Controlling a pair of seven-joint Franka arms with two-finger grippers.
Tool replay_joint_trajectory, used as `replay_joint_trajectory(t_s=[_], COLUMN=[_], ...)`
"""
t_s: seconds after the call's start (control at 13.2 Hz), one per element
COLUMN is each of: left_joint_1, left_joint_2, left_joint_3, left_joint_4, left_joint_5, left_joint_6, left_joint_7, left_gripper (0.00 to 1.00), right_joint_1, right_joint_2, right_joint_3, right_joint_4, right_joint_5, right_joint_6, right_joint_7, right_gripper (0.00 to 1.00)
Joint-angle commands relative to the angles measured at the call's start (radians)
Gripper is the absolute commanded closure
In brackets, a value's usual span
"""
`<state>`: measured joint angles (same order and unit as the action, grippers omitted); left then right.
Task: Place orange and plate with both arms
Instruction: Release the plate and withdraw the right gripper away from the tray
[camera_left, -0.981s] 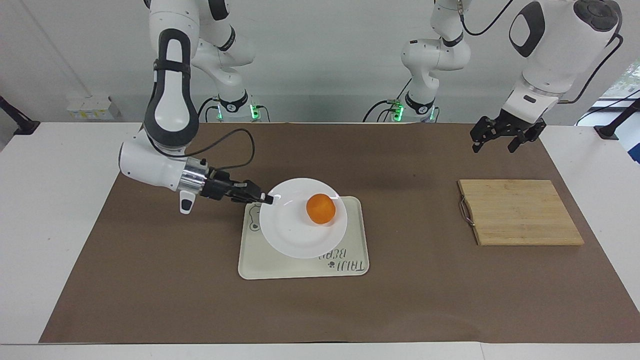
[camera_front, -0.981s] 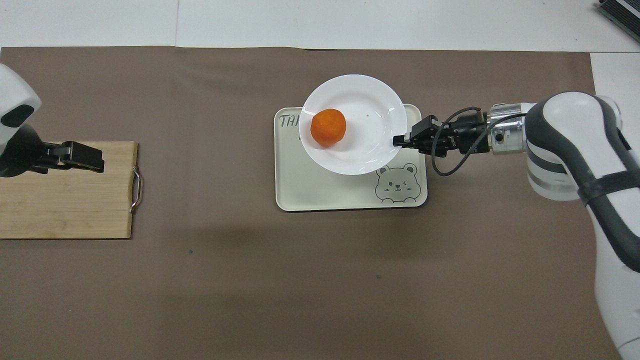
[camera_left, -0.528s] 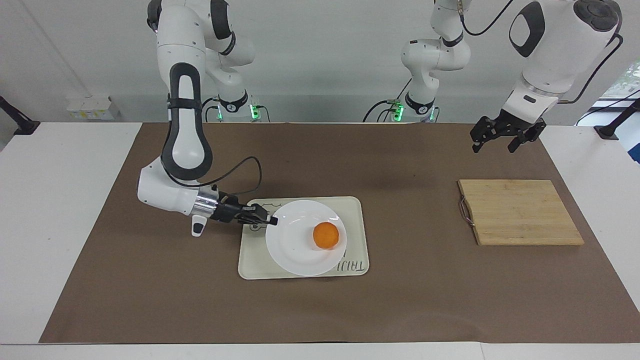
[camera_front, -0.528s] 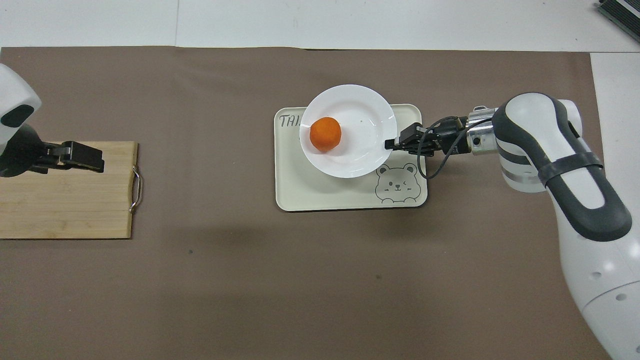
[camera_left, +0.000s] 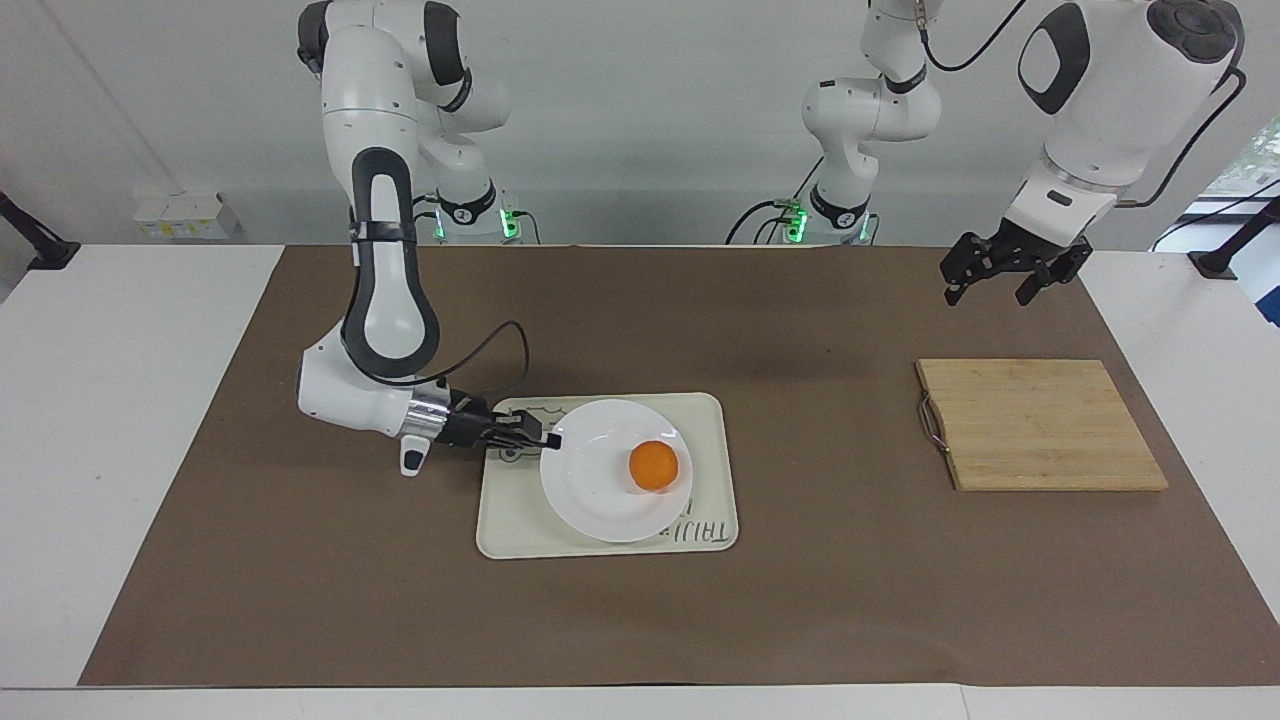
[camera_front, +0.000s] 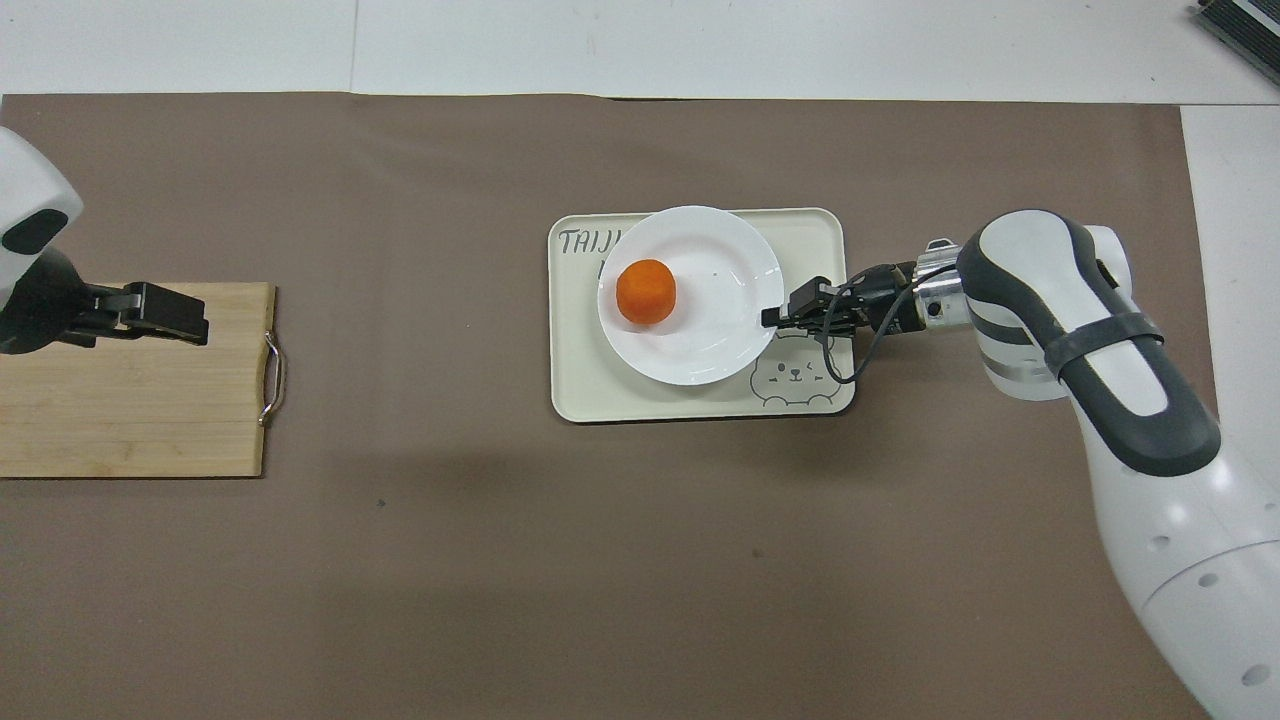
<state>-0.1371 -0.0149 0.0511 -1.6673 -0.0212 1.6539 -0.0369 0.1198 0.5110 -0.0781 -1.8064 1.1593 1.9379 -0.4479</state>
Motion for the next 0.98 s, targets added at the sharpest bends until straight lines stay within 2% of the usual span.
replay_joint_trajectory(t_s=[0.0, 0.08, 0.15, 0.23, 0.3, 0.68, 0.75, 0.91], left_joint_1=[0.011, 0.011, 0.011, 0.011, 0.011, 0.011, 0.011, 0.011], left_joint_2=[-0.014, -0.014, -0.014, -0.014, -0.014, -0.014, -0.014, -0.014], left_joint_3=[-0.007, -0.007, -0.007, -0.007, -0.007, -0.007, -0.007, -0.007], left_joint_4=[-0.005, -0.005, -0.005, -0.005, -0.005, -0.005, -0.005, -0.005], left_joint_5=[0.020, 0.020, 0.020, 0.020, 0.020, 0.020, 0.020, 0.020], left_joint_6=[-0.008, -0.008, -0.008, -0.008, -0.008, -0.008, -0.008, -0.008], left_joint_7=[0.011, 0.011, 0.011, 0.011, 0.011, 0.011, 0.011, 0.011], left_gripper=[0.00, 0.00, 0.00, 0.00, 0.00, 0.00, 0.00, 0.00], right_joint_1=[-0.002, -0.003, -0.005, -0.011, -0.015, -0.020, -0.019, -0.017], right_joint_2=[-0.032, -0.031, -0.031, -0.031, -0.031, -0.077, -0.100, -0.158], right_joint_3=[0.005, 0.000, -0.003, -0.003, -0.005, -0.025, -0.035, -0.032], right_joint_4=[-0.047, -0.045, -0.042, -0.036, -0.030, 0.042, 0.042, 0.042], right_joint_5=[0.026, 0.022, 0.011, 0.010, 0.008, -0.188, -0.238, -0.417], right_joint_6=[0.018, 0.019, 0.019, 0.019, 0.019, 0.019, 0.023, 0.076], right_joint_7=[-0.040, -0.037, -0.029, -0.025, -0.023, 0.078, 0.092, 0.148], right_gripper=[1.00, 0.82, 0.57, 0.07, 0.00, 0.00, 0.00, 0.00])
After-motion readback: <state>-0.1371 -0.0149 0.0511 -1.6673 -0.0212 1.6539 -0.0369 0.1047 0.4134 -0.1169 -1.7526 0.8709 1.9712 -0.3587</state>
